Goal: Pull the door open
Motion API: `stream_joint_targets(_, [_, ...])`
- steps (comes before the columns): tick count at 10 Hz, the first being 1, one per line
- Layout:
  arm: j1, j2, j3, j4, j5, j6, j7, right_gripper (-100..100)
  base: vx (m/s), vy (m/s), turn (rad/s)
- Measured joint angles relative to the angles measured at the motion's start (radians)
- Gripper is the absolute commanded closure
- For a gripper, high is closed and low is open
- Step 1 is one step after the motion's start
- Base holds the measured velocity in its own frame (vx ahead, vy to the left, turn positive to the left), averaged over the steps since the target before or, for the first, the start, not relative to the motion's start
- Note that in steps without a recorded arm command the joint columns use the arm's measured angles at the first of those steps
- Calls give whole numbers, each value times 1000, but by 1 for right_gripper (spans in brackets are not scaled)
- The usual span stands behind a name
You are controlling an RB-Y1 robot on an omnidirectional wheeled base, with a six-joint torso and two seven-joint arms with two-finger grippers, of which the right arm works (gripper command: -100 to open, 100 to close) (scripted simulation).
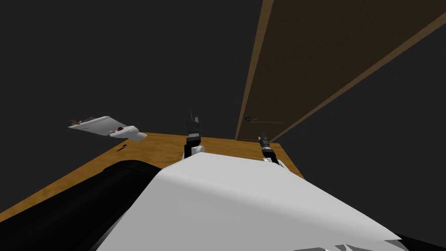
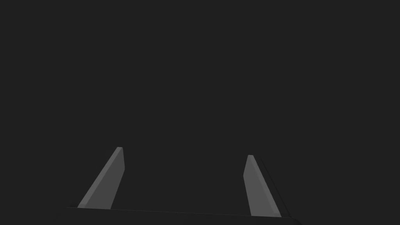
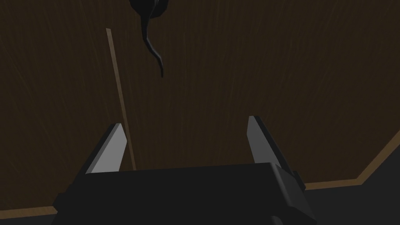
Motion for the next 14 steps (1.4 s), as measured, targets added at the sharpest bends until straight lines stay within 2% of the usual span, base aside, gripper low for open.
stream_joint_targets(4, [-31,-26,0,84,-15,-20,-23,-100,112,28,64])
stream_joint_targets(6, [-54,-37,0,146,-23,-38,-35,-100,140,35,76])
stream_joint_targets(8, [-56,-52,-1,171,-32,-43,-46,-100,128,34,55])
stream_joint_targets(14, [-101,-83,-1,295,-51,-77,-75,-100,105,13,48])
